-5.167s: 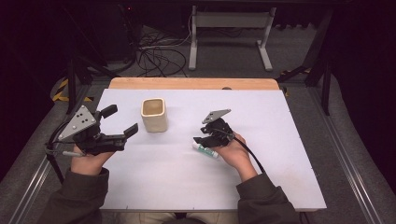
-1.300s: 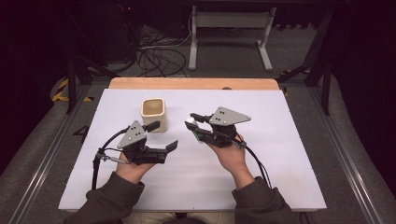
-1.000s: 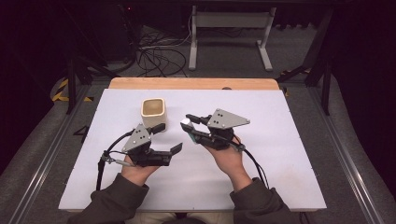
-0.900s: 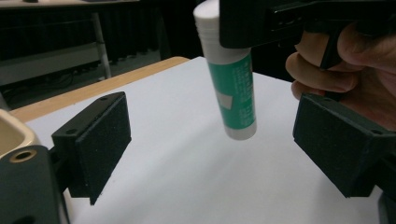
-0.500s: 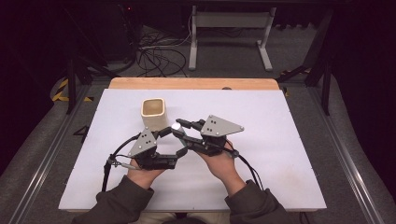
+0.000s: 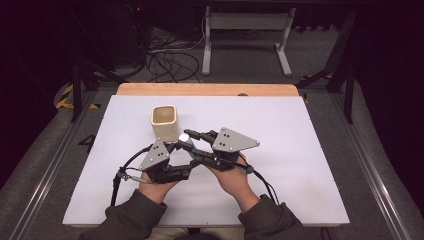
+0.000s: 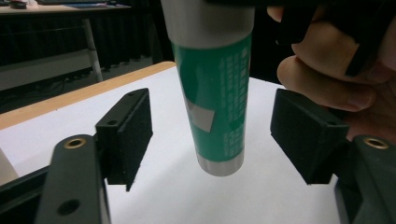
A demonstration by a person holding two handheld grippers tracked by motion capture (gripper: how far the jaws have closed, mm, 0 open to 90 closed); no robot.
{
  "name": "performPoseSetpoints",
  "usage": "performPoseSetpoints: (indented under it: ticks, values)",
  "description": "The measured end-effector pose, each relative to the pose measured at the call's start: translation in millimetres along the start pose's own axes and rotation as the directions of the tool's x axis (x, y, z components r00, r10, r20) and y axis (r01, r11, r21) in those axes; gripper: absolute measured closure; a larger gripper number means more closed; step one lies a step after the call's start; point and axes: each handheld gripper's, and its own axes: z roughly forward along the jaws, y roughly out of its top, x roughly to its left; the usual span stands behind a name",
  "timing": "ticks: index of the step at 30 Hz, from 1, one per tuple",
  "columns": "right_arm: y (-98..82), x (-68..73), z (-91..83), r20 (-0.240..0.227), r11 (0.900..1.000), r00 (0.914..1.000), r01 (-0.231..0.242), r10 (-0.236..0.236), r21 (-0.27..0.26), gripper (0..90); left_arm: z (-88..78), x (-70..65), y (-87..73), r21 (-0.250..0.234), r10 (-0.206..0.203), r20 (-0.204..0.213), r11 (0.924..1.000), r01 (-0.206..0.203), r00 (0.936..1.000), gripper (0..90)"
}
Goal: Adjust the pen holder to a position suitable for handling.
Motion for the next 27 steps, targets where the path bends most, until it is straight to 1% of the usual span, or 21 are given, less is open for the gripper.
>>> performPoseSetpoints:
  ticks: [4,5,6,8,12,13,16,17,18,20,27]
  values:
    - [0.5,0.5,-0.7,0.003,1.000,1.0000,0.001,-0.001,-0.006,65.7,-1.9,0.7,-0.2,-0.011,-0.015,0.002,0.9998,0.015,0.9999,37.9]
    - [0.0,0.4,-0.5,0.005,1.000,1.0000,-0.001,0.001,-0.007,65.7,-2.3,1.1,-0.3,-0.014,-0.016,0.003,0.9998,0.016,0.9999,41.4]
    - [0.0,0.4,-0.5,0.005,1.000,1.0000,-0.001,0.001,-0.007,65.7,-2.7,1.3,-0.3,-0.016,-0.019,0.004,0.9997,0.019,0.9998,41.4]
    - [0.0,0.2,-0.9,0.005,1.000,1.0000,-0.002,0.003,-0.011,65.7,-3.5,2.3,-0.3,-0.017,-0.019,-0.001,0.9997,0.019,0.9998,44.8]
    - [0.8,-0.7,-2.3,0.010,1.000,0.9999,-0.002,0.002,-0.014,65.8,-5.0,4.1,-0.2,-0.019,-0.026,0.002,0.9995,0.026,0.9997,51.9]
    - [0.8,-1.0,-2.4,0.010,1.000,0.9999,-0.004,0.004,-0.015,65.8,-5.2,3.7,-0.3,-0.016,-0.036,0.008,0.9992,0.036,0.9993,52.6]
    - [1.0,-2.2,-3.3,0.012,1.000,0.9999,-0.008,0.008,-0.015,65.7,-6.6,5.1,0.2,-0.013,-0.029,0.004,0.9995,0.029,0.9996,55.2]
    - [1.1,-2.5,-3.6,0.011,1.000,0.9999,-0.008,0.009,-0.015,65.7,-7.1,5.2,0.2,-0.012,-0.032,0.004,0.9994,0.032,0.9995,56.3]
    - [1.4,-2.9,-4.1,0.013,1.000,0.9999,-0.006,0.006,-0.015,65.8,-7.6,6.5,0.6,-0.017,-0.018,-0.002,0.9997,0.018,0.9998,57.3]
    - [2.0,-3.9,-5.2,0.010,1.000,0.9999,-0.010,0.010,-0.016,65.7,-8.4,7.3,0.8,-0.017,-0.013,-0.006,0.9998,0.013,0.9999,58.7]
    - [2.6,-7.7,-7.9,0.016,1.000,0.9996,-0.025,0.025,-0.005,65.8,-10.3,9.2,1.3,-0.018,-0.011,-0.007,0.9998,0.011,0.9999,62.3]
